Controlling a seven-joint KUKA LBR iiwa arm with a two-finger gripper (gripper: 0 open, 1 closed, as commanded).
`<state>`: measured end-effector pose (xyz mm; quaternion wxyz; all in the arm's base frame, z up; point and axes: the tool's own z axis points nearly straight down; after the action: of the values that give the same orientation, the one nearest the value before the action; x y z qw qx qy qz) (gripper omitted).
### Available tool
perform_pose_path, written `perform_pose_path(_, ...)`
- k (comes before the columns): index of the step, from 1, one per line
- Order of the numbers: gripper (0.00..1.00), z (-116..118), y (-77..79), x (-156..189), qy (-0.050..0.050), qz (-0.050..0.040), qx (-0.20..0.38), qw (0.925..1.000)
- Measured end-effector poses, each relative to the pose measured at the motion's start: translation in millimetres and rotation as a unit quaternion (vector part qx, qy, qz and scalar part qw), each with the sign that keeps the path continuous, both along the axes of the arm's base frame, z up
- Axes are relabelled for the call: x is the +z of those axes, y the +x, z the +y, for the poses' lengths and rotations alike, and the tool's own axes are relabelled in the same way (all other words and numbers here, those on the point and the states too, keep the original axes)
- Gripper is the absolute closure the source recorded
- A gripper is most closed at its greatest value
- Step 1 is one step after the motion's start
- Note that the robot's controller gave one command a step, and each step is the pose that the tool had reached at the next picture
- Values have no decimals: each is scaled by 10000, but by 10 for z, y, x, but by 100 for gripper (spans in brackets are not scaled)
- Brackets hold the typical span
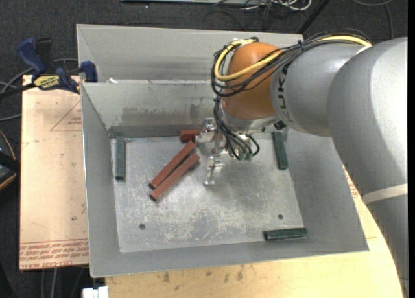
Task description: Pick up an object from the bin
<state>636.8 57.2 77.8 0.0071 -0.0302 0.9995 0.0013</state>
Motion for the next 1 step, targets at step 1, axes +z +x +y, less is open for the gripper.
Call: perform_pose_path(1,0,1,1,1,-2,-2,2,10000)
